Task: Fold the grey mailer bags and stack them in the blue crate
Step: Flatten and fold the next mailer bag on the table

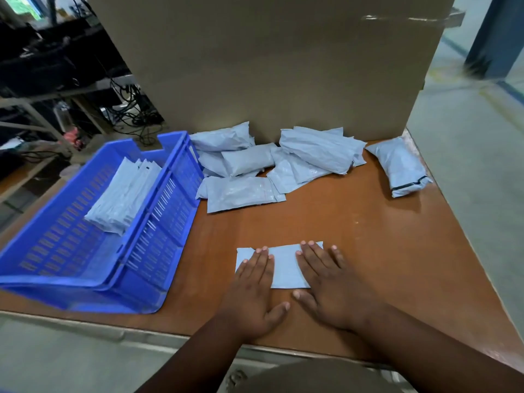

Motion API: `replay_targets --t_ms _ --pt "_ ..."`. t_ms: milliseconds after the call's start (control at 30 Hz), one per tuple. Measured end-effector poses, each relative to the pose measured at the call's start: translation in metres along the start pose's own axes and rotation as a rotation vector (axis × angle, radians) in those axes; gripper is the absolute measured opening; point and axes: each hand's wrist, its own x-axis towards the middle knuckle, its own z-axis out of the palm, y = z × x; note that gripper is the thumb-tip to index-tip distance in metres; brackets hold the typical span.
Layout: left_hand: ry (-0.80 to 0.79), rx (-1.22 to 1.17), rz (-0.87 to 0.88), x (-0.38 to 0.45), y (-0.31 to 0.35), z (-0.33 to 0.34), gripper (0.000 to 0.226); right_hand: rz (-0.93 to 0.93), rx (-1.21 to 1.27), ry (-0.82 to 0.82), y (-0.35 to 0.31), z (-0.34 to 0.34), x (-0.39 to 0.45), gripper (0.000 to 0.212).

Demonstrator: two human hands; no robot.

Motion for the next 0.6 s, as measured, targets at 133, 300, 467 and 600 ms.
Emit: replay_targets --t_ms 133,300,467,600 --pt "-0.035 -0.035 -0.066 -0.022 -0.021 -0.005 0.097 0.05 0.016 0.007 0.006 0.003 -0.009 0.087" --pt "-0.033 -0.102 -0.082 -0.035 -0.036 -0.003 0.089 0.091 0.015 -0.08 0.009 -0.008 -0.017 0.09" --pt "0.103 -0.088 0.001 -0.006 -0.017 -0.018 0.083 0.026 0.009 0.059 -0.003 -0.029 0.007 0.081" --pt "0.001 -0.051 -0.015 0.032 0.007 -0.015 0.09 -0.078 0.002 0.008 -0.026 -0.029 0.049 0.077"
